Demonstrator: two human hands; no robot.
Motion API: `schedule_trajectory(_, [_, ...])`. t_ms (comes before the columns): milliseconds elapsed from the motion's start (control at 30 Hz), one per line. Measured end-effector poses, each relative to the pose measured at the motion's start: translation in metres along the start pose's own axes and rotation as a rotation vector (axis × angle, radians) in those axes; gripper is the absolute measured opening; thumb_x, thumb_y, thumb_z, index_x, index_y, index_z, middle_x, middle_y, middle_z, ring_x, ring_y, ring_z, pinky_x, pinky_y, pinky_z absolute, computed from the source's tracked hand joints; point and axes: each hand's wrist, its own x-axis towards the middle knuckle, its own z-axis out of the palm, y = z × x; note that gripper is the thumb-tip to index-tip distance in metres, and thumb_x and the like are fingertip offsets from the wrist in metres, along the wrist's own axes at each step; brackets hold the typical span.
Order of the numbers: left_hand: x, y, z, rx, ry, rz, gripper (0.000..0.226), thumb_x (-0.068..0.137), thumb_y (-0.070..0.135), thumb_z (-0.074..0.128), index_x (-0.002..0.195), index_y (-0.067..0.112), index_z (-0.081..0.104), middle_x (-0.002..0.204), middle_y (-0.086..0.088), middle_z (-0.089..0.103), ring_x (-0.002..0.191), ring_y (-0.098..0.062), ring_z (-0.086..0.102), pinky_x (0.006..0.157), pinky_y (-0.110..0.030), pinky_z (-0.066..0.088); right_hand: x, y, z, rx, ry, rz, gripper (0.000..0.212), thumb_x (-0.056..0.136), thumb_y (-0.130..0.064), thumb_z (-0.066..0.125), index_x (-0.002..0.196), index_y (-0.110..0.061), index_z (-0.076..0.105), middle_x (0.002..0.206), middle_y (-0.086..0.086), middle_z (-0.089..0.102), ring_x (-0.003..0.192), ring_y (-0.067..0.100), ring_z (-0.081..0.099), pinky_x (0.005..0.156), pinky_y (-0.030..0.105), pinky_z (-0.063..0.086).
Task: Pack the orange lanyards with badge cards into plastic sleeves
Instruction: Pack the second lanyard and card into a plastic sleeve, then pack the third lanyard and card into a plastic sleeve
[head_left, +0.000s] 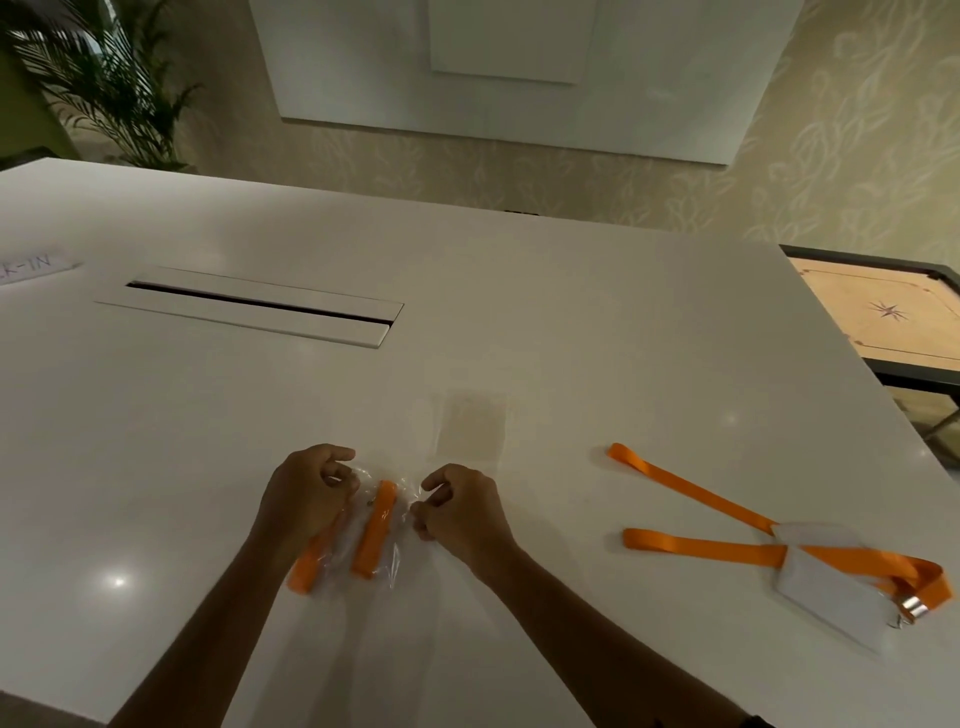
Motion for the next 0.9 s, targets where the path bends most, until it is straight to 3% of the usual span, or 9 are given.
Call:
schedule_trajectory(167, [-0.011, 0.020, 0.009, 0.073, 0.102, 0.071, 0.040, 0.092, 0.018, 0.075, 0.131, 0.021, 0.067, 0.122, 0.002, 0.072, 0.110, -0.021, 0.066, 0.098, -0.049, 0.054, -0.008, 0.001, -0.016, -0.225, 0.053, -0.210, 0.015, 0.091, -0.019, 0.076, 0.105, -0.016, 0.074, 0.082, -0.007, 0.073, 0.072, 0.008, 0.069, 0.075, 0.026, 0.062])
schedule_trajectory(267, [-0.025, 0.041, 0.025, 0.137, 0.159, 0.238, 0.045, 0.091, 0.019, 0.076, 0.135, 0.021, 0.065, 0.133, -0.001, 0.067, 0.125, -0.028, 0.059, 0.104, -0.053, 0.047, -0.015, 0.007, -0.036, -0.366, 0.082, -0.352, 0.020, 0.094, -0.025, 0.074, 0.112, -0.017, 0.072, 0.103, -0.004, 0.074, 0.094, 0.011, 0.067, 0.085, 0.028, 0.058])
schedule_trajectory(433, [-0.044, 0.080, 0.066, 0.141, 0.151, 0.431, 0.046, 0.089, 0.019, 0.080, 0.133, 0.014, 0.067, 0.133, -0.007, 0.068, 0.125, -0.029, 0.062, 0.103, -0.050, 0.047, -0.025, 0.019, -0.086, -0.525, 0.161, -0.508, 0.028, 0.095, -0.026, 0.073, 0.121, -0.016, 0.070, 0.121, -0.002, 0.071, 0.118, 0.016, 0.058, 0.095, 0.033, 0.055])
schedule_trajectory(667, [-0.073, 0.142, 0.133, 0.100, 0.027, 0.575, 0.046, 0.093, 0.024, 0.076, 0.136, 0.015, 0.064, 0.136, -0.005, 0.066, 0.130, -0.026, 0.059, 0.107, -0.041, 0.044, -0.045, 0.043, -0.179, -0.645, 0.238, -0.513, 0.032, 0.093, -0.022, 0.077, 0.122, -0.011, 0.072, 0.125, 0.005, 0.072, 0.124, 0.025, 0.059, 0.102, 0.042, 0.051])
schedule_trajectory(900, [-0.114, 0.214, 0.207, 0.080, -0.106, 0.687, 0.047, 0.096, 0.030, 0.070, 0.140, 0.019, 0.059, 0.141, 0.000, 0.061, 0.133, -0.021, 0.054, 0.107, -0.038, 0.045, -0.076, 0.079, -0.284, -0.733, 0.309, -0.316, 0.037, 0.091, -0.028, 0.078, 0.125, -0.018, 0.070, 0.127, 0.001, 0.066, 0.123, 0.025, 0.053, 0.097, 0.043, 0.050])
